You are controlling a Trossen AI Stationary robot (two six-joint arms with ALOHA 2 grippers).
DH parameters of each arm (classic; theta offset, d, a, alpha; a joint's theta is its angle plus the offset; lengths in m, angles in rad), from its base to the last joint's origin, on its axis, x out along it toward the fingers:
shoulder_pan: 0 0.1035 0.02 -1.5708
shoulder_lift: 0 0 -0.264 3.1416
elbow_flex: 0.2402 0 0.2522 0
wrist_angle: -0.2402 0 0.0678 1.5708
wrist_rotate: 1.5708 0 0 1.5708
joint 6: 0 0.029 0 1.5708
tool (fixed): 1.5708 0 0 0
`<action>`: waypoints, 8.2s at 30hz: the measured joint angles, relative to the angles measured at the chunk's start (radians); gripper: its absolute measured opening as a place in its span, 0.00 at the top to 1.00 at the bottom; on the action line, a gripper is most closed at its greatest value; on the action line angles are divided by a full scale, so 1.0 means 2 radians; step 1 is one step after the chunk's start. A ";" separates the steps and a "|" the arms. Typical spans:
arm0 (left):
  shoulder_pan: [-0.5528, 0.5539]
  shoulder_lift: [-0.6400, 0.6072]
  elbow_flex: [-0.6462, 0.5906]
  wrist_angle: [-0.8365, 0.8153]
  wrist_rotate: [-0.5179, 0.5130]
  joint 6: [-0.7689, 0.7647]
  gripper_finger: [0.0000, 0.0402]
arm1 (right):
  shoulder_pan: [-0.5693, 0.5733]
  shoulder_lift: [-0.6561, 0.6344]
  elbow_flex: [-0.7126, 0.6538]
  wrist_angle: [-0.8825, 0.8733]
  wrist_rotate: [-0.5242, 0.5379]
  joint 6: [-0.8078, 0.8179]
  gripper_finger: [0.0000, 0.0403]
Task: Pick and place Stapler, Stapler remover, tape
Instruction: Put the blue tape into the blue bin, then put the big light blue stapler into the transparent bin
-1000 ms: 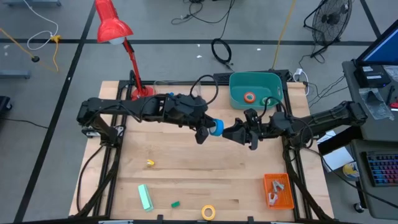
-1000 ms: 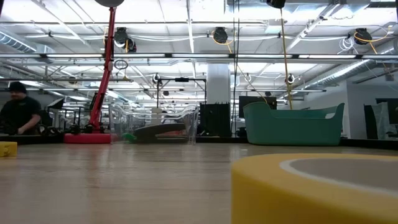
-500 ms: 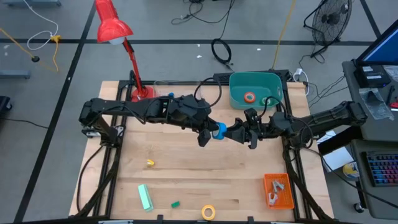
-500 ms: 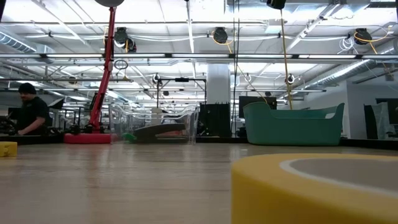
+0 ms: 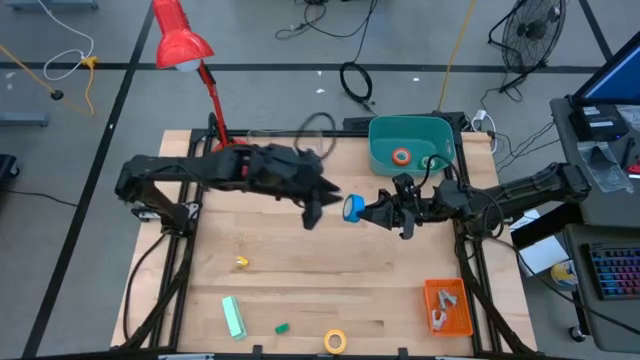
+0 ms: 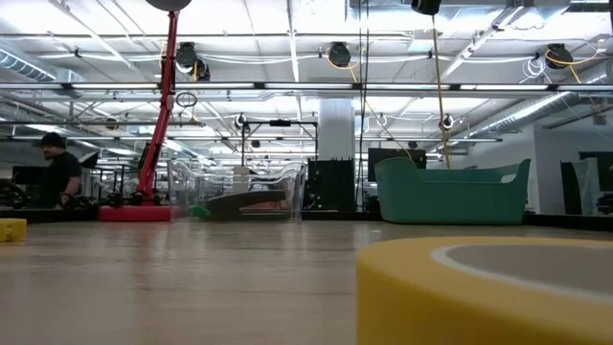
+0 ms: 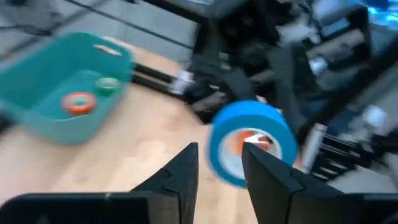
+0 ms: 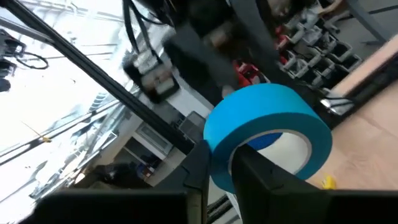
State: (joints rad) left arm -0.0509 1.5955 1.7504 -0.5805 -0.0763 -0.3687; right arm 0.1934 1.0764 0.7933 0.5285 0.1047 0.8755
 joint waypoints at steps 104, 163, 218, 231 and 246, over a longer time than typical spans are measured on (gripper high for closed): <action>-0.054 -0.044 -0.001 -0.203 -0.145 -0.084 0.76 | -0.609 0.125 0.001 -0.487 0.010 -0.340 0.64; -0.139 -0.045 -0.085 -0.316 0.049 -0.420 0.76 | -0.166 -0.184 0.001 -0.360 -0.303 -0.012 0.65; -0.345 0.057 -0.289 -0.100 0.169 -1.026 0.39 | -0.033 -0.185 0.001 -0.360 -0.287 -0.074 0.65; -0.362 0.057 -0.291 -0.119 0.205 -1.037 0.43 | -0.027 -0.185 0.001 -0.360 -0.284 -0.079 0.65; -0.361 0.057 -0.339 -0.068 0.196 -1.038 0.43 | -0.027 -0.184 0.001 -0.360 -0.284 -0.078 0.65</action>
State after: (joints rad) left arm -0.7731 1.7092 1.0730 -0.7156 0.3159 -2.4439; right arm 0.1394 0.7074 0.7956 -0.1913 -0.4641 0.7197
